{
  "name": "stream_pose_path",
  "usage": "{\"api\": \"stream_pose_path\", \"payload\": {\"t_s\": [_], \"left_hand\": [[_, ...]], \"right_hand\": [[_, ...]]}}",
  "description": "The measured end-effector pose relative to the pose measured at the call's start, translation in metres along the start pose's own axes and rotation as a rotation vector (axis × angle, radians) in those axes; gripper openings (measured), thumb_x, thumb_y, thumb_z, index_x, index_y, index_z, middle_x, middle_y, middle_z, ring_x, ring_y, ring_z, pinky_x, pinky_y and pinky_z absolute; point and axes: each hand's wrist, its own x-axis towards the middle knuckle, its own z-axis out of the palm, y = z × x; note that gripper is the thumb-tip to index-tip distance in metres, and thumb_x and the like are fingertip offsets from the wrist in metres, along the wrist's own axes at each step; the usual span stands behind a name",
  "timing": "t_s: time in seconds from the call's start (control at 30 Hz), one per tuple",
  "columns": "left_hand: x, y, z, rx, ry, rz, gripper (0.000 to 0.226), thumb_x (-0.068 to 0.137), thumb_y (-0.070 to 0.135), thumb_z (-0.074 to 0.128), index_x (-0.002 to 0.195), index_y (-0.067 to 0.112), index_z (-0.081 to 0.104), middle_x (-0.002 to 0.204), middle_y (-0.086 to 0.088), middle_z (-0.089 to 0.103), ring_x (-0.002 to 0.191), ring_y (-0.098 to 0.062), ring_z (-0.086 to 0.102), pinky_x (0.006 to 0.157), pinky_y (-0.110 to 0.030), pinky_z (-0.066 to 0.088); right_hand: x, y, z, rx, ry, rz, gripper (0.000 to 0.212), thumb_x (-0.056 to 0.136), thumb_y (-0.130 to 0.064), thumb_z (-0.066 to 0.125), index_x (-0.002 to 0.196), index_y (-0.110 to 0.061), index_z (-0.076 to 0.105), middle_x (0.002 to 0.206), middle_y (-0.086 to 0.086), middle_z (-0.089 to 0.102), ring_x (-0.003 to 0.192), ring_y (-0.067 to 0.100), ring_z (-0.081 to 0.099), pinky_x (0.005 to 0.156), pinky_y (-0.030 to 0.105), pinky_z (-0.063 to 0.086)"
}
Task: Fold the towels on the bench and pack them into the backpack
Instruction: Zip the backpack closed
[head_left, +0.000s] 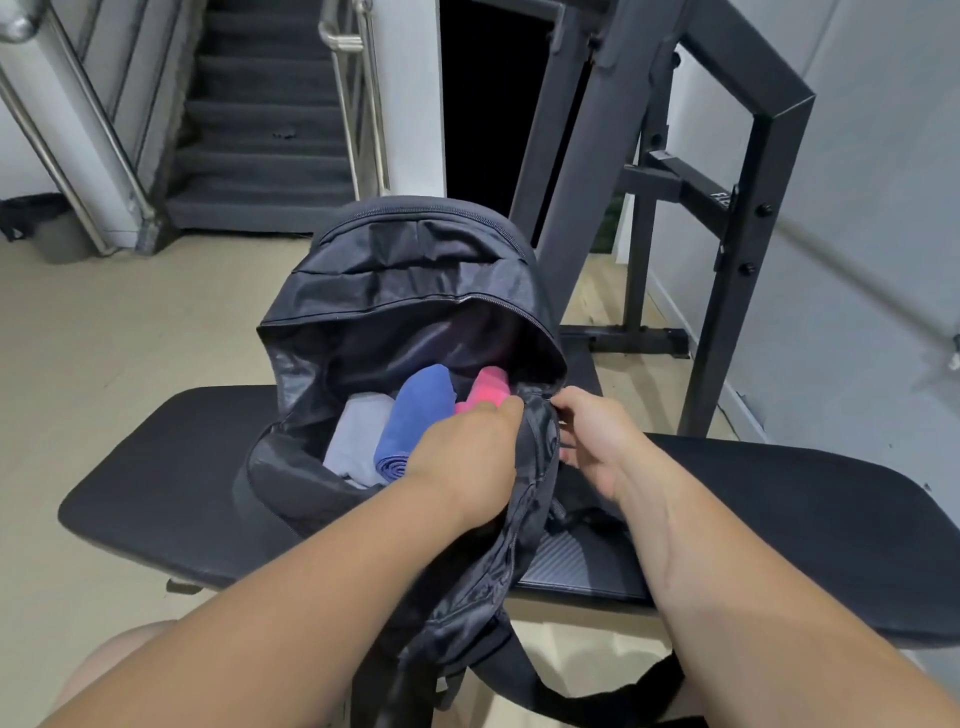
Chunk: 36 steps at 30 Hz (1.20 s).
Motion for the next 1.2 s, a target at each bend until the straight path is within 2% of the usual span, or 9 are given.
{"api": "stream_pose_path", "payload": {"t_s": [0.17, 0.4, 0.5, 0.63, 0.7, 0.8, 0.87, 1.03, 1.2], "left_hand": [[0.0, -0.009, 0.007, 0.053, 0.037, 0.022, 0.058, 0.086, 0.007, 0.064, 0.128, 0.021, 0.026, 0.09, 0.0, 0.056, 0.068, -0.025, 0.061, 0.052, -0.041, 0.054], [0.001, -0.011, -0.002, -0.034, 0.054, 0.066, 0.045, 0.091, 0.025, 0.065, 0.126, 0.023, 0.037, 0.084, 0.007, 0.045, 0.075, -0.024, 0.06, 0.063, -0.043, 0.056], [0.002, -0.015, -0.005, -0.069, 0.074, 0.074, 0.046, 0.09, 0.031, 0.065, 0.128, 0.03, 0.04, 0.096, 0.007, 0.054, 0.087, -0.024, 0.063, 0.07, -0.043, 0.056], [0.002, -0.017, -0.01, 0.014, 0.168, 0.119, 0.073, 0.082, 0.047, 0.064, 0.147, 0.032, 0.037, 0.12, 0.004, 0.054, 0.107, -0.021, 0.057, 0.084, -0.039, 0.051], [0.0, -0.012, -0.011, 0.014, 0.286, 0.167, 0.068, 0.075, 0.049, 0.066, 0.138, 0.027, 0.051, 0.114, 0.004, 0.057, 0.103, -0.021, 0.056, 0.084, -0.037, 0.049], [0.003, 0.004, -0.013, -0.081, 0.455, 0.166, 0.04, 0.078, 0.051, 0.068, 0.107, 0.023, 0.067, 0.091, 0.006, 0.058, 0.086, -0.02, 0.057, 0.076, -0.035, 0.049], [0.007, 0.018, -0.016, -0.132, 0.407, 0.102, 0.032, 0.081, 0.051, 0.067, 0.099, 0.024, 0.067, 0.087, 0.006, 0.058, 0.084, -0.019, 0.057, 0.075, -0.037, 0.05], [0.019, 0.045, -0.008, -0.001, 0.246, -0.051, 0.046, 0.078, 0.061, 0.07, 0.095, 0.022, 0.052, 0.094, 0.005, 0.049, 0.087, -0.018, 0.056, 0.07, -0.037, 0.052], [0.028, 0.042, 0.003, 0.089, 0.265, -0.025, 0.027, 0.088, 0.036, 0.064, 0.095, 0.02, 0.044, 0.095, 0.004, 0.043, 0.091, -0.021, 0.053, 0.063, -0.033, 0.042]], "right_hand": [[0.006, 0.007, -0.007, -0.036, -0.081, -0.044, 0.013, 0.097, -0.02, 0.057, 0.096, -0.018, 0.07, 0.086, 0.0, 0.064, 0.066, 0.01, 0.055, 0.058, 0.024, 0.043], [0.001, -0.003, -0.024, -0.053, -0.005, -0.12, 0.013, 0.096, -0.013, 0.062, 0.085, -0.011, 0.068, 0.068, 0.001, 0.058, 0.059, 0.009, 0.045, 0.052, 0.022, 0.032], [-0.007, -0.019, -0.029, -0.048, -0.039, -0.163, 0.014, 0.096, -0.009, 0.061, 0.085, -0.009, 0.069, 0.067, 0.0, 0.058, 0.056, 0.006, 0.047, 0.049, 0.019, 0.035], [-0.015, -0.028, -0.03, 0.0, -0.069, -0.173, 0.013, 0.097, -0.009, 0.063, 0.086, -0.006, 0.069, 0.065, 0.0, 0.058, 0.054, 0.006, 0.047, 0.051, 0.018, 0.038], [-0.016, -0.025, -0.027, 0.054, -0.085, -0.158, 0.013, 0.096, -0.011, 0.065, 0.086, -0.006, 0.07, 0.064, 0.0, 0.058, 0.054, 0.006, 0.048, 0.051, 0.018, 0.04], [-0.017, -0.017, -0.021, 0.087, -0.1, -0.145, 0.014, 0.094, -0.016, 0.07, 0.082, -0.01, 0.068, 0.064, 0.0, 0.057, 0.054, 0.007, 0.049, 0.051, 0.02, 0.042], [-0.017, -0.012, -0.02, 0.075, -0.081, -0.125, 0.02, 0.093, -0.021, 0.071, 0.077, -0.013, 0.064, 0.062, -0.002, 0.054, 0.052, 0.008, 0.047, 0.049, 0.021, 0.041], [-0.02, -0.002, -0.026, -0.074, -0.006, -0.179, 0.03, 0.094, -0.031, 0.07, 0.07, -0.015, 0.059, 0.061, -0.003, 0.052, 0.052, 0.009, 0.047, 0.049, 0.022, 0.04], [-0.024, -0.009, -0.027, -0.217, 0.037, -0.358, 0.032, 0.095, -0.027, 0.066, 0.066, -0.016, 0.059, 0.06, -0.004, 0.055, 0.057, 0.01, 0.052, 0.058, 0.027, 0.043]]}}
